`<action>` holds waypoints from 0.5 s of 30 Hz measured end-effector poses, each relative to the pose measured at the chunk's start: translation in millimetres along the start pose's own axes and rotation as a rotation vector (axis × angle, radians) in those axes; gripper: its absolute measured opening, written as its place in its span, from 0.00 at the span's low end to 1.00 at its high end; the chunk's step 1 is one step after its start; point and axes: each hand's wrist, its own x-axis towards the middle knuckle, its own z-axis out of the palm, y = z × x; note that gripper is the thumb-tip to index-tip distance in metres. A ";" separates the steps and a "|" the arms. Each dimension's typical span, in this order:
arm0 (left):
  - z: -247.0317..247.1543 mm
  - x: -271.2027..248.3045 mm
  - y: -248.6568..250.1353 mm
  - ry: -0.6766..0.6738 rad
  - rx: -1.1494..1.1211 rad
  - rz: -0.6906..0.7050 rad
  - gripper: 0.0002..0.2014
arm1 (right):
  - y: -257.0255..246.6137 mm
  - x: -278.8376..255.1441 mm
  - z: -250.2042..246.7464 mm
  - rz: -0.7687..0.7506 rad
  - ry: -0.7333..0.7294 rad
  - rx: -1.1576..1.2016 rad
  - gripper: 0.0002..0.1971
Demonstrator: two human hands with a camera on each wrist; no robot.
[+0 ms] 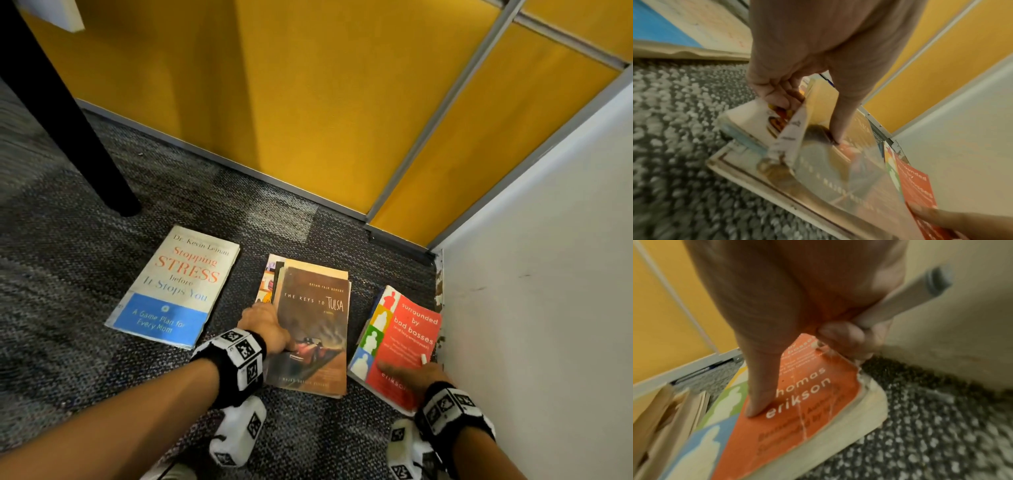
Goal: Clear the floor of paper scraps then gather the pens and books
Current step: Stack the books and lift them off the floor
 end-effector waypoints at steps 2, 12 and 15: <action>2.5 3.7 -4.8 -0.008 -0.091 -0.028 0.37 | 0.3 -7.3 1.1 0.041 -0.041 0.114 0.33; -2.8 -5.7 -17.7 0.067 -0.117 0.085 0.41 | -58.1 -46.7 -39.4 -0.181 0.032 0.452 0.18; -26.5 -2.9 -26.8 0.194 -0.211 0.089 0.34 | -90.5 -76.8 -48.1 -0.366 0.296 0.141 0.28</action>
